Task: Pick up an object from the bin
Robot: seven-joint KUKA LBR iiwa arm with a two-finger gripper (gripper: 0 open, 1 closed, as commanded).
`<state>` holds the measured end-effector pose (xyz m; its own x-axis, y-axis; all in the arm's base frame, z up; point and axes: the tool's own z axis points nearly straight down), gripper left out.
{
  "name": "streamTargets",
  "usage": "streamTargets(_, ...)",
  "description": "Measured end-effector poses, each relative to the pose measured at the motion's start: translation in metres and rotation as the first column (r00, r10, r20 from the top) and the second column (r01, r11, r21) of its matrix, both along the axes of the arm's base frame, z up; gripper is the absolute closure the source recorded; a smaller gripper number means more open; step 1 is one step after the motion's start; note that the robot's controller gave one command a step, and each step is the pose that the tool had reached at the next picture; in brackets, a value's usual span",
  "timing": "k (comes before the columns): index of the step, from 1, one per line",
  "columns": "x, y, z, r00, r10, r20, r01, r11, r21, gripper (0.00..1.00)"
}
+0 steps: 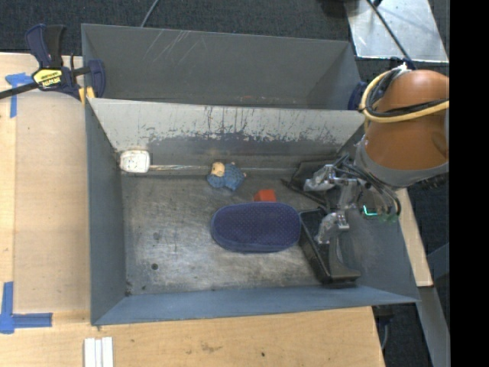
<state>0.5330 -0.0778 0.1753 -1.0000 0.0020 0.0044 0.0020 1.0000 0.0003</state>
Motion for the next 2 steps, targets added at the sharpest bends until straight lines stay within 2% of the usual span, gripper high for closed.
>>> streamTargets(1,0.035,0.022,-0.041,0.996,-0.088,0.008,0.088,0.996,0.000,0.00)
streamTargets(2,0.039,0.002,-0.087,0.993,-0.120,0.020,0.120,0.993,0.001,0.00)
